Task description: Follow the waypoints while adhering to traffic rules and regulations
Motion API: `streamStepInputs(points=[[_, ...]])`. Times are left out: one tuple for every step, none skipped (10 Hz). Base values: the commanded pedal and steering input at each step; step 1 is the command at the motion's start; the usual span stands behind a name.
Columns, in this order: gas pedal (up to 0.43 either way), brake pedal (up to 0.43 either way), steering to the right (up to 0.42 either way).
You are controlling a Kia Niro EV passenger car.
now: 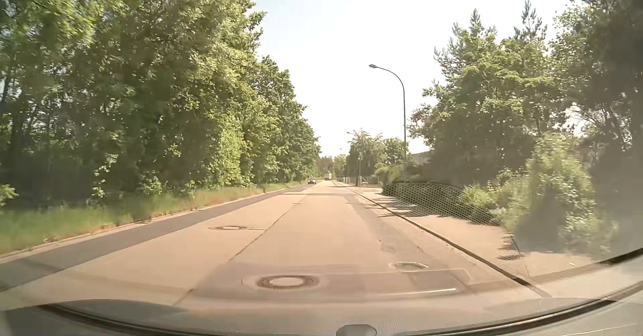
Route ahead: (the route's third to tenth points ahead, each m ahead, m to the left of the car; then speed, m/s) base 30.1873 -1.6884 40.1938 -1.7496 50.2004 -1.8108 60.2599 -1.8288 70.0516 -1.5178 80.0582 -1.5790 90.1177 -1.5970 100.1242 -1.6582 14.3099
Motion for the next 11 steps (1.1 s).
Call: streamStepInputs(points=[[0.150, 0.000, 0.005], [0.150, 0.000, 0.004], [0.150, 0.000, 0.004], [0.138, 0.000, 0.004], [0.138, 0.000, 0.001], [0.138, 0.000, 0.001], [0.130, 0.000, 0.000], [0.130, 0.000, 0.000], [0.130, 0.000, 0.000], [0.130, 0.000, 0.000], [0.130, 0.000, 0.000]])
